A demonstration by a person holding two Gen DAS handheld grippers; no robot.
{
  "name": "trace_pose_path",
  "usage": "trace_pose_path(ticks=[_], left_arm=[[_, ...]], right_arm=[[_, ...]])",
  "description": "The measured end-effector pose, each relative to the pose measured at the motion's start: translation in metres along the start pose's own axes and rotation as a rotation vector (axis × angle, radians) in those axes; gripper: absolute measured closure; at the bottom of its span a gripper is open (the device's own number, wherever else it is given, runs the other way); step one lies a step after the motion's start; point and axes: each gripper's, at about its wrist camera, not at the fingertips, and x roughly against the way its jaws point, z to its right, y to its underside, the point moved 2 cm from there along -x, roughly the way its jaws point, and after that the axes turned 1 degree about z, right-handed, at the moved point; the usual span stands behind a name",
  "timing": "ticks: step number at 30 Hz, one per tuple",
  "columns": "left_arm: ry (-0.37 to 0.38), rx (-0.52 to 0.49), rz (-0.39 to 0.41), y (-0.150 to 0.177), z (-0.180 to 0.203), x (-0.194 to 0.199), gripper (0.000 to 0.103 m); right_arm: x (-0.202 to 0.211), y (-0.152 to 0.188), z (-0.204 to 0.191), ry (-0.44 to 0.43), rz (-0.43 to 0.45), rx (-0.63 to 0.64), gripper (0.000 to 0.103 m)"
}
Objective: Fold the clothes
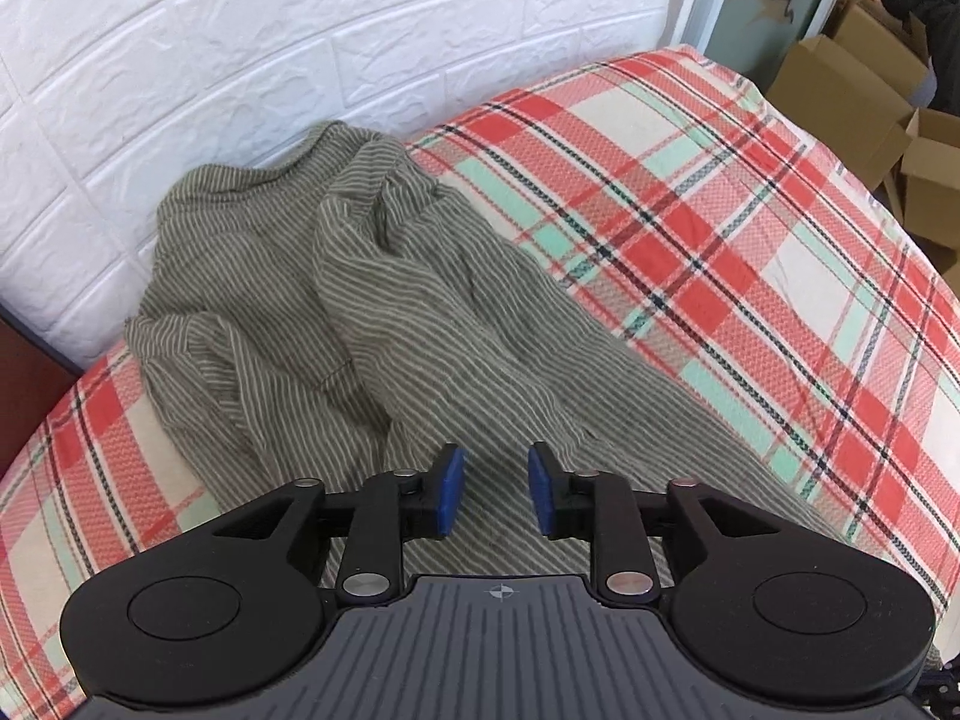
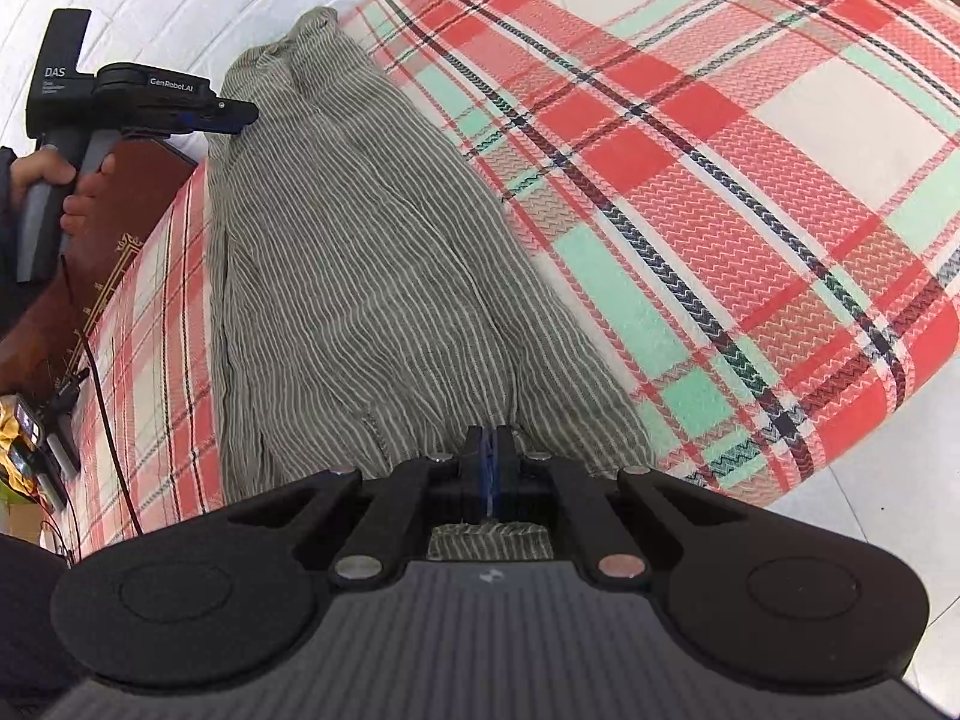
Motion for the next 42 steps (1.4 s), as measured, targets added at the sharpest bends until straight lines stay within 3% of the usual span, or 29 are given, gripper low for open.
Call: trace_pose_path(ticks=[5,7,9,15,19,23,27,34,38,40,42], left_arm=[[0.017,0.01,0.052,-0.004,-0.009,0.018,0.046],[0.024,0.033,0.093,-0.008,-0.019,0.03,0.039],[0.003,0.043,0.134,-0.011,-0.032,0.04,0.025],[0.029,0.078,0.151,-0.021,-0.061,0.034,0.024],[0.032,0.081,0.12,-0.029,-0.066,0.008,0.024],[-0.025,0.126,0.114,-0.045,-0.076,-0.021,0.024],[0.011,0.194,0.115,-0.066,-0.095,-0.039,0.024],[0.083,0.205,0.077,-0.086,-0.107,-0.066,0.025],[0.127,0.225,0.055,-0.087,-0.11,-0.078,0.031],[0.154,0.247,0.038,-0.087,-0.112,-0.083,0.045],[0.156,0.243,0.038,-0.089,-0.112,-0.084,0.096]], right_arm=[[0.024,-0.011,-0.016,0.01,0.053,0.047,0.091],[0.039,-0.02,-0.026,0.0,0.103,0.067,0.08],[0.049,-0.031,-0.039,-0.002,0.149,0.11,0.064],[0.046,-0.062,-0.071,-0.037,0.202,0.236,0.053],[0.02,-0.082,-0.079,-0.071,0.15,0.296,0.051],[-0.011,-0.106,-0.073,-0.112,0.078,0.321,0.051],[-0.033,-0.131,-0.066,-0.156,0.041,0.346,0.051],[-0.064,-0.157,-0.053,-0.198,-0.001,0.343,0.051],[-0.077,-0.162,-0.047,-0.208,-0.028,0.336,0.051],[-0.08,-0.164,-0.048,-0.211,-0.031,0.335,0.051],[-0.082,-0.166,-0.049,-0.214,-0.032,0.335,0.051]])
